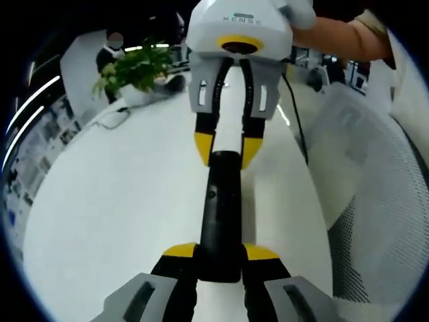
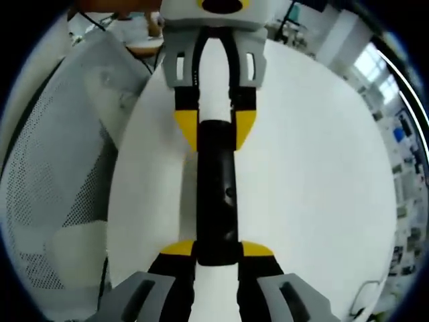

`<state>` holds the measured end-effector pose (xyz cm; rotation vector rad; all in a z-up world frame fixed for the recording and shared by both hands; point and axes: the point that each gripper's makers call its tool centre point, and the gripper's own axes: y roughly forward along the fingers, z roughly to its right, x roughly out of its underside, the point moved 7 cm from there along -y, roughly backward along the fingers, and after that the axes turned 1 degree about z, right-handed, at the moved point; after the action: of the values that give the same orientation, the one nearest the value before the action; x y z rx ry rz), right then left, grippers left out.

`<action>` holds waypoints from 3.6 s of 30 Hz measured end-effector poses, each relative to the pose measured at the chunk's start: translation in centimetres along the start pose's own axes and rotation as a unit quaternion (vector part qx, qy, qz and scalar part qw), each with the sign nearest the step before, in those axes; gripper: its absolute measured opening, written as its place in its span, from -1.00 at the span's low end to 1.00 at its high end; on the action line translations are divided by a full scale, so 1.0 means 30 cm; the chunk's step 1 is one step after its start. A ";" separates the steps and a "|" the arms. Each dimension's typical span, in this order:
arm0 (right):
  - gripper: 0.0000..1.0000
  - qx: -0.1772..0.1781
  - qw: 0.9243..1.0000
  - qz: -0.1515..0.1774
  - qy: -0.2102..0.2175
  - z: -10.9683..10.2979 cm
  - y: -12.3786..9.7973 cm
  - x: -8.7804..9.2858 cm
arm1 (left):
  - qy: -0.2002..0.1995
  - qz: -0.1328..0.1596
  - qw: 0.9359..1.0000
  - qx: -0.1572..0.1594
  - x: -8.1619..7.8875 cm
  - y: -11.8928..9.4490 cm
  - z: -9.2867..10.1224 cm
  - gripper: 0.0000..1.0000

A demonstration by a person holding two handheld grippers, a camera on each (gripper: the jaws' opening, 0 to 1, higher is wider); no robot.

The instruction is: Press the specified remote control buttons in sequence, fully releasing each button before pressing the next.

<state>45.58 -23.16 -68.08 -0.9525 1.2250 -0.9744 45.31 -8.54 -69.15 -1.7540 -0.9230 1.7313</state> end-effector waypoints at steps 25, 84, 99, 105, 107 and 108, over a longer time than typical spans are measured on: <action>-0.59 0.031 0.999 0.000 -0.012 0.171 -0.051 -0.011 | 0.017 0.003 0.999 -0.027 -0.053 -0.034 -0.167 -0.52; -0.59 0.067 0.998 0.006 -0.011 0.630 0.060 0.063 | 0.038 -0.030 0.998 -0.044 -0.047 0.079 -0.638 -0.52; -0.59 0.071 0.997 0.001 -0.013 0.712 0.116 0.070 | 0.035 -0.050 0.997 -0.047 -0.021 0.119 -0.713 -0.52; -0.59 0.068 0.998 -0.001 -0.007 0.718 0.135 0.083 | 0.039 -0.057 0.997 -0.045 -0.025 0.133 -0.732 -0.52; -0.59 0.069 0.998 -0.001 -0.006 0.720 0.138 0.083 | 0.035 -0.059 0.997 -0.045 -0.021 0.139 -0.740 -0.52; -0.59 0.068 0.998 0.000 -0.005 0.720 0.140 0.081 | 0.036 -0.063 0.996 -0.044 -0.018 0.143 -0.742 -0.52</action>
<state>67.57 -23.02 -70.70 -0.8486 1.1356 -1.0376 67.92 -9.33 -70.64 -1.7611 -1.0691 1.5609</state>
